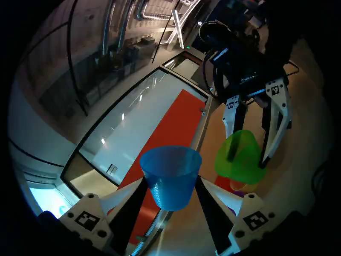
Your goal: Pour water
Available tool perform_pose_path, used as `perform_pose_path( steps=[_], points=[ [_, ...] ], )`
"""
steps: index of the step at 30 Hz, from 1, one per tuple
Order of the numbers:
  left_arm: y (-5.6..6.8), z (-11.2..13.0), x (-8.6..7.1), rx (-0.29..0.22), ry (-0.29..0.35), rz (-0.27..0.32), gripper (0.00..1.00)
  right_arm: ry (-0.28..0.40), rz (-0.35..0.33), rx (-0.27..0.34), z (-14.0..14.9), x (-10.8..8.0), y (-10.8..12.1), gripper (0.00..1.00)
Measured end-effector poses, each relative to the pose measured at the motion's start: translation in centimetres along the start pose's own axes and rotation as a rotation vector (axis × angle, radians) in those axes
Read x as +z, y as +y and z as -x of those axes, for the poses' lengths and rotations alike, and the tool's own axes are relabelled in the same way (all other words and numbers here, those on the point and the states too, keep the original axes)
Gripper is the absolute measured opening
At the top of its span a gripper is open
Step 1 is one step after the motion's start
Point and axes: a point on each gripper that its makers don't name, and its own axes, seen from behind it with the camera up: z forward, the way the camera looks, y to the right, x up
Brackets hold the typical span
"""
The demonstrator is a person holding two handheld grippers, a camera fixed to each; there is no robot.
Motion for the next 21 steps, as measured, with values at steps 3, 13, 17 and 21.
perform_pose_path(
  steps=[3,13,17,21],
  points=[
    [-0.1,0.2,-0.1,-0.037,-0.002,-0.003,0.78,0.003,0.000,0.000,-0.1,0.0,0.0,0.85],
    [0.2,0.7,-0.6,-0.176,-0.010,0.006,0.79,0.011,0.005,-0.003,-0.4,-0.5,0.0,0.85],
    [0.3,0.9,-0.6,-0.230,-0.011,0.007,0.79,0.014,0.005,-0.003,-0.6,-0.6,0.0,0.85],
    [0.2,1.3,-0.5,-0.291,-0.018,0.006,0.79,0.015,0.006,-0.005,-0.7,-0.6,-0.1,0.85]
  ],
)
